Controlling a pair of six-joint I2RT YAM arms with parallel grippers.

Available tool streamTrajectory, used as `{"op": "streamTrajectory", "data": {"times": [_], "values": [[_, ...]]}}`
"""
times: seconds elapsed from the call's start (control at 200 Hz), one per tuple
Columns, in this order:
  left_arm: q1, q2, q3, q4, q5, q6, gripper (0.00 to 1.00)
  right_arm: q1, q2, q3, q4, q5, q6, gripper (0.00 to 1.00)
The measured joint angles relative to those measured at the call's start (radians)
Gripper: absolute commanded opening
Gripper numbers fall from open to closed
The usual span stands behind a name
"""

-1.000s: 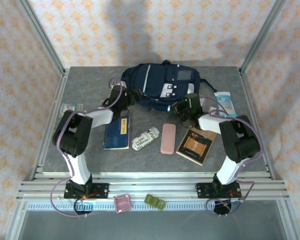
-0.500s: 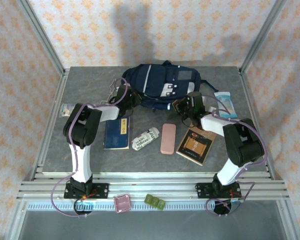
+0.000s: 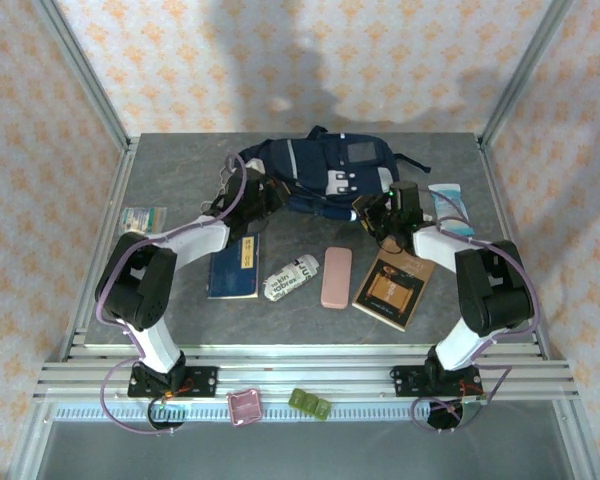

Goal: Pack the student bag

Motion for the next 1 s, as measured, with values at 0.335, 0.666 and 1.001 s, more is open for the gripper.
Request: {"op": "streamTrajectory", "data": {"times": [0.335,0.666,1.001], "values": [[-0.058,-0.001,0.001,-0.013,-0.011,-0.064,0.00,0.097,-0.047,-0.074,0.062,0.025,0.057,0.40],[-0.058,-0.001,0.130,-0.141,-0.027,0.012,0.00,0.091,-0.017,0.013,0.066,0.007,0.072,0.00],[-0.074,-0.146,0.104,-0.148,-0.008,0.176,0.46,0.085,-0.017,0.132,0.043,-0.008,0.148,0.00]]}}
